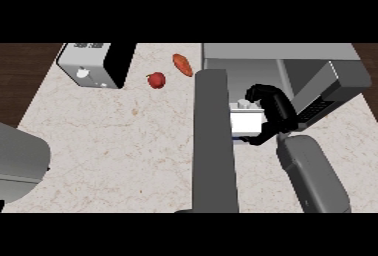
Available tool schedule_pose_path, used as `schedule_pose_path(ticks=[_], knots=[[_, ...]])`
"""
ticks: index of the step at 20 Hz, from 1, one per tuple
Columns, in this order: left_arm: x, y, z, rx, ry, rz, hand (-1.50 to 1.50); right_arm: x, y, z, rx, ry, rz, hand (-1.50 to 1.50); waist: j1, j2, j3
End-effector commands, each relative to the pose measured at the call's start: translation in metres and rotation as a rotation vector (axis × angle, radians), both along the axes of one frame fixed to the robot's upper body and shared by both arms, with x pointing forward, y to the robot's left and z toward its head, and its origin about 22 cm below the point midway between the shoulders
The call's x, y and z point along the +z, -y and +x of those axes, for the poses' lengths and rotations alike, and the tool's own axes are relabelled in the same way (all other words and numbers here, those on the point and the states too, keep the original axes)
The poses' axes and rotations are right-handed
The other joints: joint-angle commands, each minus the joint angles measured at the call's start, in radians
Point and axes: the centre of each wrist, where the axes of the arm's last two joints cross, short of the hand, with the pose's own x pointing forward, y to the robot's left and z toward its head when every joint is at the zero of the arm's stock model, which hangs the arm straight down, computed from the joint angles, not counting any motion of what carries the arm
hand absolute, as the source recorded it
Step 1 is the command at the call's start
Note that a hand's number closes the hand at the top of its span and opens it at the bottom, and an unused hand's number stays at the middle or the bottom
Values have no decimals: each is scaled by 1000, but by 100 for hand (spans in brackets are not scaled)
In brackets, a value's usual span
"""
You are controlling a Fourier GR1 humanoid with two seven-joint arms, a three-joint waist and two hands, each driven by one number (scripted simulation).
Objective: Pick up the milk, place it into the microwave and close the microwave
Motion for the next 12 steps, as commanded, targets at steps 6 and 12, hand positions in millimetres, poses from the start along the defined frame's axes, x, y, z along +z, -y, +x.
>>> schedule_pose_path(ticks=[6, 12], knots=[[5, 0, -3, -31, -16, 2, -150, -16, -16, 40, -99, -44, -64, 150, 30, 10, -1], [-4, -14, 9, -38, -6, 6, -150, -14, -8, 51, -106, 4, -61, 150, 48, 20, 0]])
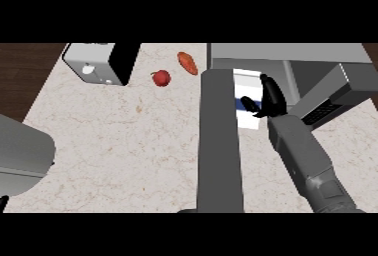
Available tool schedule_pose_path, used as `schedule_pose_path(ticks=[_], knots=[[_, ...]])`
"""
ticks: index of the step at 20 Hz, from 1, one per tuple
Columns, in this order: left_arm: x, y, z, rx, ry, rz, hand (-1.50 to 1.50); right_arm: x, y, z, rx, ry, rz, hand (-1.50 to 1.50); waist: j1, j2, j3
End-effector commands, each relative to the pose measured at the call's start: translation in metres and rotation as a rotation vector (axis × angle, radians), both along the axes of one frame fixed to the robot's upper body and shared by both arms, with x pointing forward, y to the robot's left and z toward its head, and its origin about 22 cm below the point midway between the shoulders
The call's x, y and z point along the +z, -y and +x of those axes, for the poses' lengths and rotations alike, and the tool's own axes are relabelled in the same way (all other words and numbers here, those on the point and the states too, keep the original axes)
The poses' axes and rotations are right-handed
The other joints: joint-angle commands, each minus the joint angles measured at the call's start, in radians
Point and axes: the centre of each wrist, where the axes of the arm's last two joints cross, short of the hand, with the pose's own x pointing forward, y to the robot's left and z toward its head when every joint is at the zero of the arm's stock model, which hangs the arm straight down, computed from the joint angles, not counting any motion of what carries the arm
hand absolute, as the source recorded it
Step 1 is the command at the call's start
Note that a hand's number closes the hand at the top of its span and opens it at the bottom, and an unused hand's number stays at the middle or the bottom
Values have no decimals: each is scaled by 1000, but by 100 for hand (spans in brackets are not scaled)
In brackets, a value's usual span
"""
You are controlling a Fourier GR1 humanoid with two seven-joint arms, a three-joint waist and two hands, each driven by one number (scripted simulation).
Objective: Pick up the milk, place it into the microwave and close the microwave
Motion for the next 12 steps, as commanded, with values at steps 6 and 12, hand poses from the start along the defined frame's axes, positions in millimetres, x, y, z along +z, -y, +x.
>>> schedule_pose_path(ticks=[6, 12], knots=[[-5, -3, 17, -17, 9, 2, -150, 9, -7, 15, -30, 142, -59, 150, 28, 15, -1], [-15, 6, 20, -56, 3, -19, -150, 12, -28, 19, -97, 202, -136, 150, 51, 22, 0]])
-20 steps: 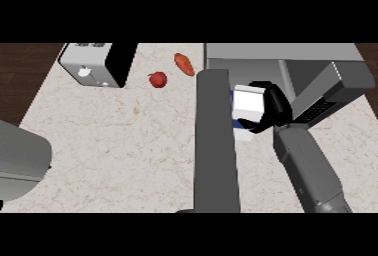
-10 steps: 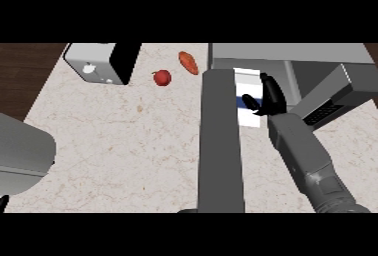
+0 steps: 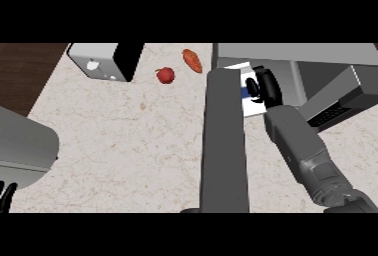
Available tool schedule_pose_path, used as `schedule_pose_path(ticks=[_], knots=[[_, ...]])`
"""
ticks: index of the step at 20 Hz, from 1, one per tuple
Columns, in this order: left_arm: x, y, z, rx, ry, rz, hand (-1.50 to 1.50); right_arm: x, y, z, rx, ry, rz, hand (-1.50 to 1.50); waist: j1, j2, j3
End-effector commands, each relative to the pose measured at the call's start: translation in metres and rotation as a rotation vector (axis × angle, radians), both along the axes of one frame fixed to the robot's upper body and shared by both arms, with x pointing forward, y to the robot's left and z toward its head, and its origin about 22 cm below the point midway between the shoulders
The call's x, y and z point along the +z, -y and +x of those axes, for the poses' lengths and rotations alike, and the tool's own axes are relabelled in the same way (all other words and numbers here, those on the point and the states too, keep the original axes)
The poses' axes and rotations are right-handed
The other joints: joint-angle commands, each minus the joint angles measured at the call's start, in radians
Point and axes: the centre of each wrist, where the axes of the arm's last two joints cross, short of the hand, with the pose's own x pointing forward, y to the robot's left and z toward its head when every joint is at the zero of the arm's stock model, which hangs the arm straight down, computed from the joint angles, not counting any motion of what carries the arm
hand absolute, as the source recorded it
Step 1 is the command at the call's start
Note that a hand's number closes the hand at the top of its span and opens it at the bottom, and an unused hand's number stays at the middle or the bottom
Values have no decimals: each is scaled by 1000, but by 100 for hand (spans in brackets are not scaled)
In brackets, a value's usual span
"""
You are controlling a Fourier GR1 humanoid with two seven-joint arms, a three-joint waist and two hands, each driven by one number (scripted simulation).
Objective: Pick up the milk, place it into the microwave and close the microwave
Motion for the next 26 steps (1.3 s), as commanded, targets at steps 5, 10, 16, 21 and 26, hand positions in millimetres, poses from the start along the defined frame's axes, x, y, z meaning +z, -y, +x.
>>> schedule_pose_path(ticks=[5, 10, 16, 21, 26], knots=[[1, -8, 6, -19, 12, -6, -150, 18, -30, 11, -89, 176, -267, 150, 37, 4, -4], [-4, -9, 13, -15, 6, -4, -150, 21, -46, 12, -176, 270, -378, 150, 39, 9, -4], [0, -5, 23, -43, 27, 13, -150, 30, -20, 19, -325, 225, -372, 150, 52, 21, -2], [-2, -3, 24, -65, 14, 9, -150, 29, -6, 19, -376, 204, -376, 150, 72, 31, 0], [-2, -3, 27, -67, 23, 9, -150, 26, 21, 17, -411, 175, -410, 150, 78, 35, 0]])
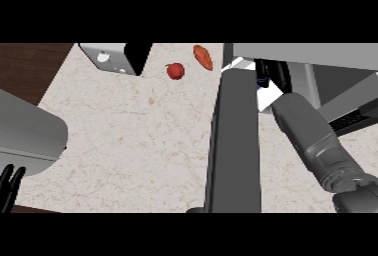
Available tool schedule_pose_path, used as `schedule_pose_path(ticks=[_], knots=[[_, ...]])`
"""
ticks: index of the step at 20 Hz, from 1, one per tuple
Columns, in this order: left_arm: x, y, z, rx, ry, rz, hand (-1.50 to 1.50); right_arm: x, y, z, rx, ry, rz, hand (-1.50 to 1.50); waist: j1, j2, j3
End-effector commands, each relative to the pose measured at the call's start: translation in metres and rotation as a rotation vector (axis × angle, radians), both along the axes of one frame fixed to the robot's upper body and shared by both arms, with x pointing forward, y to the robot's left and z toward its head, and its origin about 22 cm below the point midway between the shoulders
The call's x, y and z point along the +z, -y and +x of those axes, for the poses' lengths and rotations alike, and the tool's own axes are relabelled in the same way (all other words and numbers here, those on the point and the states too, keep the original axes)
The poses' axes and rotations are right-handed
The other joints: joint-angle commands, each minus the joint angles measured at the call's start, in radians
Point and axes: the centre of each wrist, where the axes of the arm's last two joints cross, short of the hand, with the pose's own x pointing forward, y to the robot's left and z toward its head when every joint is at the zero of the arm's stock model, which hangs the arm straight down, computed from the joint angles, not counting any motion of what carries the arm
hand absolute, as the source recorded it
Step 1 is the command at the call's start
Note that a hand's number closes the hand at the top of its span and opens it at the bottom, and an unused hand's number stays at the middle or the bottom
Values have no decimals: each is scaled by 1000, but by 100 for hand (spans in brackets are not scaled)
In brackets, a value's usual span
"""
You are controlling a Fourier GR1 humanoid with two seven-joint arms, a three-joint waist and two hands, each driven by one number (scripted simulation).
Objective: Pick up the milk, place it into the microwave and close the microwave
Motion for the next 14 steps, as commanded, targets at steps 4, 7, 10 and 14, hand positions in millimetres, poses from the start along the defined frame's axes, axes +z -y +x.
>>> schedule_pose_path(ticks=[4, 7, 10, 14], knots=[[-2, 0, 8, -21, -5, -3, -150, -6, 8, -3, -28, -27, -55, 150, 22, 14, -3], [-3, 6, 7, -37, -11, -8, -150, -3, 16, -2, -118, -22, -60, 150, 38, 18, -3], [0, 1, 16, -37, 0, -3, -150, -3, 18, -3, -79, -11, -112, 150, 41, 27, -2], [-1, 6, 19, -35, 5, -14, -150, -6, 16, -4, -52, -19, -153, -150, 56, 29, -2]])
